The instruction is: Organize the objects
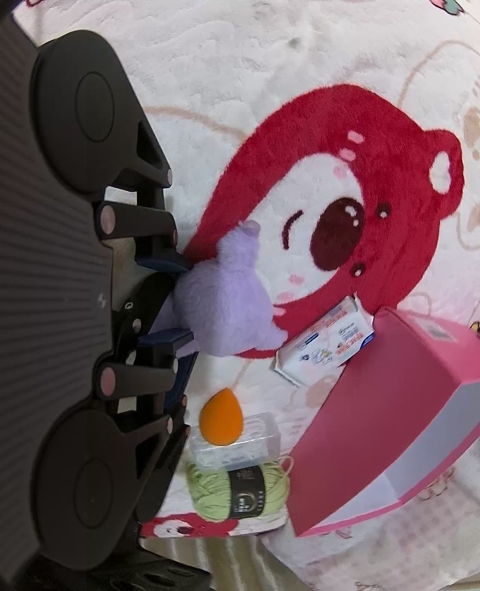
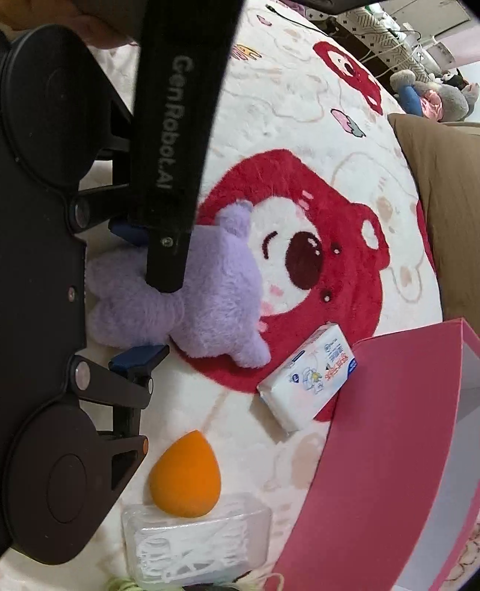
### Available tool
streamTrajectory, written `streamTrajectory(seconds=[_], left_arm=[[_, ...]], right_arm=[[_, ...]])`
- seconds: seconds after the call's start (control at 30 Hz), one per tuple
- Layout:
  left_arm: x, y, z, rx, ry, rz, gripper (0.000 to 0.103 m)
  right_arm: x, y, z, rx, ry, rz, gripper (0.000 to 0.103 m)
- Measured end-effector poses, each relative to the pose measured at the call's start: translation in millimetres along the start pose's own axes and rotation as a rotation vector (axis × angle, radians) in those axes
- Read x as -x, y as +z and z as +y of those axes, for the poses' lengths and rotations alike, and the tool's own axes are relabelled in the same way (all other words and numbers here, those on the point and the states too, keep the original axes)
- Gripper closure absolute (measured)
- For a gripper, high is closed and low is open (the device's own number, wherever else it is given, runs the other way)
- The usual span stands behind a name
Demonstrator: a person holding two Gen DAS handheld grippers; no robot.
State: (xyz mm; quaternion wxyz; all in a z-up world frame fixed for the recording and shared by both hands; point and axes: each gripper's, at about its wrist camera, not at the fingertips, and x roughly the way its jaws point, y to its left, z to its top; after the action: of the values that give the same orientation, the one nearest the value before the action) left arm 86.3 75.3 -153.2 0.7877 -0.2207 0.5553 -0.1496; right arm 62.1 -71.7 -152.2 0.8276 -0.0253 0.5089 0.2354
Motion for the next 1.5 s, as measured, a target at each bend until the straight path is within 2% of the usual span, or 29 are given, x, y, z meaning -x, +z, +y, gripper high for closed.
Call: streamTrajectory(seconds=[0.13, 0.23, 0.4, 0.53, 0.7, 0.93, 1.37, 1.5], left_arm=[[-4, 1, -7, -0.087, 0.031, 0.003, 0.071], [-4, 1, -12, -0.112, 0.037, -0.001, 0.071], [3, -1, -11, -0.064, -0.024, -0.003, 0.073], [12, -6, -27, -0.126, -0.042, -0.028, 0.073], [25, -12, -39, -0.15, -0.04, -0.057, 0.075], [36, -11, -35, -0.091, -0.099, -0.065, 0.077], [78, -17, -62, -0.183, -0.116, -0.163, 0.077], [91, -16, -70, -0.165, -0.148, -0.16, 0.078]], right_arm=[[0, -2, -8, -0.039, 0.033, -0.009, 0.039], [3, -9, -12, -0.056, 0.03, -0.035, 0.039], [9, -9, -9, -0.041, 0.036, -0.041, 0.045], [18, -9, -6, -0.054, 0.047, -0.06, 0.05], [31, -10, 8, 0.01, 0.031, -0.093, 0.051], [43, -9, 5, 0.019, 0.032, -0.114, 0.052], [82, -4, 6, 0.006, 0.073, -0.19, 0.052], [95, -2, 5, 0.005, 0.079, -0.214, 0.052]])
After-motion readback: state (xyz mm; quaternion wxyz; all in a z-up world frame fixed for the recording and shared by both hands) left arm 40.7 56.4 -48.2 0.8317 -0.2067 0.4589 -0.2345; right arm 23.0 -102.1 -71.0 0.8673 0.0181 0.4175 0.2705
